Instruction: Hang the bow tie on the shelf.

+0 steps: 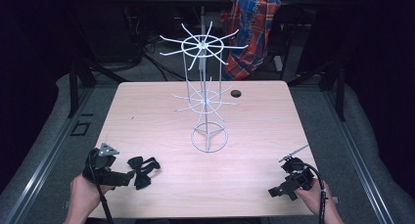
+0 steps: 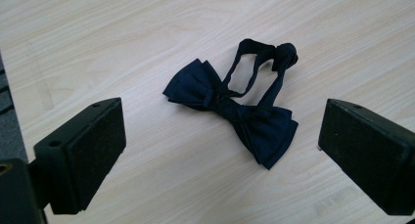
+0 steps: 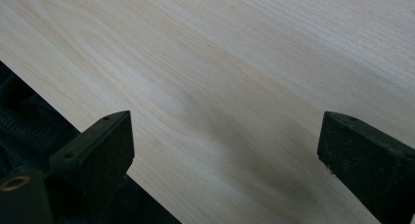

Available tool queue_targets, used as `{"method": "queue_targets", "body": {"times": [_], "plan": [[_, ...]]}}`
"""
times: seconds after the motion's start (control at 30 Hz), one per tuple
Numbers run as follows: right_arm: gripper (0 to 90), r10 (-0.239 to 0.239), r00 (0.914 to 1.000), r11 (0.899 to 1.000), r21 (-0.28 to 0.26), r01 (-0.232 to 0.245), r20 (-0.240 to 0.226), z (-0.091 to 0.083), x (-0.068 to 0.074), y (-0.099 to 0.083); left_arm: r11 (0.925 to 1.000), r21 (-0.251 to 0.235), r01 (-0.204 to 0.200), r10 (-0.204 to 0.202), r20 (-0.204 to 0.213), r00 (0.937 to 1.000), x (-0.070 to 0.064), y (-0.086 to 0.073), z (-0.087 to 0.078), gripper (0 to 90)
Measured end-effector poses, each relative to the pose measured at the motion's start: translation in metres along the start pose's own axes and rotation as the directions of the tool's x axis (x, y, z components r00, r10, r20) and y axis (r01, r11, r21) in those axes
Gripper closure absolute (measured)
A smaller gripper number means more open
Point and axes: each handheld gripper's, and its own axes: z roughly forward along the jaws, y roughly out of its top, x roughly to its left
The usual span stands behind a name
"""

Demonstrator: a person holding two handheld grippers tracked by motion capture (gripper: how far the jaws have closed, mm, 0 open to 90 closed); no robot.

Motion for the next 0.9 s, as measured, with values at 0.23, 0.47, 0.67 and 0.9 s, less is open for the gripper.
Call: {"method": "queue_targets", "body": {"times": [0.23,0.47,0.67,0.9], "plan": [[6.4,-0.003,1.0,1.0,-0.008,0.003,0.0,-0.003,-0.001,-0.002,0.9997,0.026,-0.002,0.002,-0.001,1.0,-0.003,0.002,0.007,0.3],[6.4,-0.002,1.0,1.0,-0.022,0.001,-0.007,-0.004,0.0,-0.002,0.998,0.058,-0.023,0.023,0.01,0.9997,-0.012,0.004,0.015,0.0],[6.4,-0.019,0.9998,1.0,0.006,0.019,0.003,-0.003,0.0,0.0,0.9946,0.084,-0.062,0.061,0.017,0.998,-0.019,0.009,0.023,0.2],[6.4,-0.02,0.9998,1.0,0.003,0.02,-0.002,-0.001,0.0,0.002,0.9927,0.099,-0.07,0.066,0.037,0.9971,-0.018,0.012,0.03,1.4]]}}
